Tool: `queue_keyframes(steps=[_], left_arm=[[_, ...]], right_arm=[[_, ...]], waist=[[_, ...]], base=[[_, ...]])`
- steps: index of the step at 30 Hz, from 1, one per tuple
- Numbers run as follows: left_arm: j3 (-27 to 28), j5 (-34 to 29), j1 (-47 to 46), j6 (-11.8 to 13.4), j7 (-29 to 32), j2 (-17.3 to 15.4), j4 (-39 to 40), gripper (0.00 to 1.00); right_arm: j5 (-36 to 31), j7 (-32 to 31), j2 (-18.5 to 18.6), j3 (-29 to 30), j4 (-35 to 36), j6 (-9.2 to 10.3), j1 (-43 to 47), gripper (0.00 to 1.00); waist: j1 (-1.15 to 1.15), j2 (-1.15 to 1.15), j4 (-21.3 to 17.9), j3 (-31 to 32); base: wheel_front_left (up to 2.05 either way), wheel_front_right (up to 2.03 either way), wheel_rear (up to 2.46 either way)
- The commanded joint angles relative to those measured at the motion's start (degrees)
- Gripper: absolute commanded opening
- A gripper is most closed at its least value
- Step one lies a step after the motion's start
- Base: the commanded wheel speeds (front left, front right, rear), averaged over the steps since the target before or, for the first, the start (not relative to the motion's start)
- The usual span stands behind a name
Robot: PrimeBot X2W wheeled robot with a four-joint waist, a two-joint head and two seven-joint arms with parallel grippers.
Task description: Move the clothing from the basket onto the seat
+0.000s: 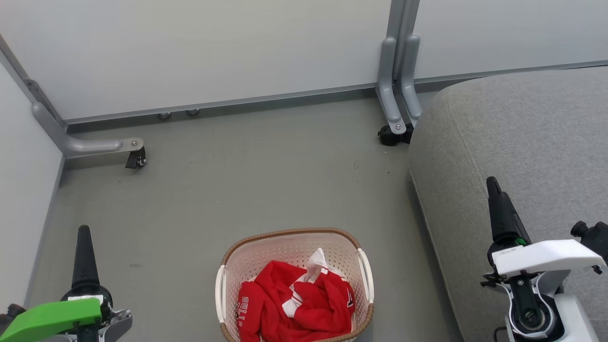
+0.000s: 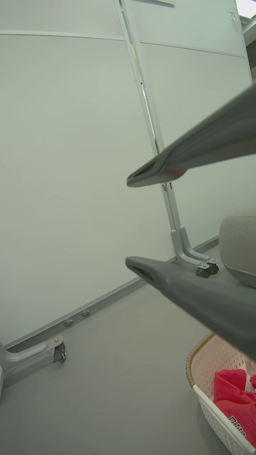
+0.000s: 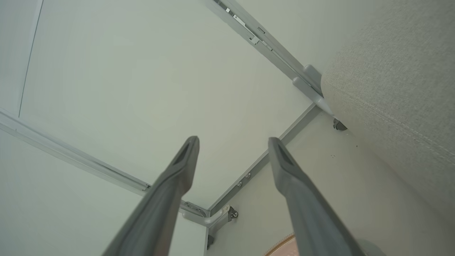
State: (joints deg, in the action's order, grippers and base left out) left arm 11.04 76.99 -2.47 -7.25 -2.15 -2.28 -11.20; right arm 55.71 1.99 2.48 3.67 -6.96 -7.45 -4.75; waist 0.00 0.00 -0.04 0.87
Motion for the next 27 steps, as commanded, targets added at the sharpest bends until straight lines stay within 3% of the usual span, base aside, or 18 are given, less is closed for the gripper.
queue_keyframes(steps=[1, 13, 27], left_arm=[[0.6, -2.4, -0.2, -0.2, -0.5, -0.4, 1.6, 1.0], [-2.3, -18.6, 1.7, -0.2, -2.8, -0.5, 6.4, 1.0], [-7.9, -36.9, 3.7, 0.8, -5.2, -0.5, 8.0, 1.0]], right_arm=[[-3.3, 0.7, 0.6, -0.4, 1.7, -0.03, -1.5, 1.0], [-18.5, 3.0, 2.4, -4.7, 4.5, -0.03, -1.4, 1.0], [-31.9, 5.4, 3.0, -7.5, 4.2, -0.03, 0.3, 1.0]], waist=[[0.0, 0.0, 0.1, 0.0], [0.0, 0.0, 0.3, 0.4], [0.0, 0.0, 0.1, 1.0]], base=[[0.0, 0.0, 0.0], [0.0, 0.0, 0.0], [0.0, 0.0, 0.0]])
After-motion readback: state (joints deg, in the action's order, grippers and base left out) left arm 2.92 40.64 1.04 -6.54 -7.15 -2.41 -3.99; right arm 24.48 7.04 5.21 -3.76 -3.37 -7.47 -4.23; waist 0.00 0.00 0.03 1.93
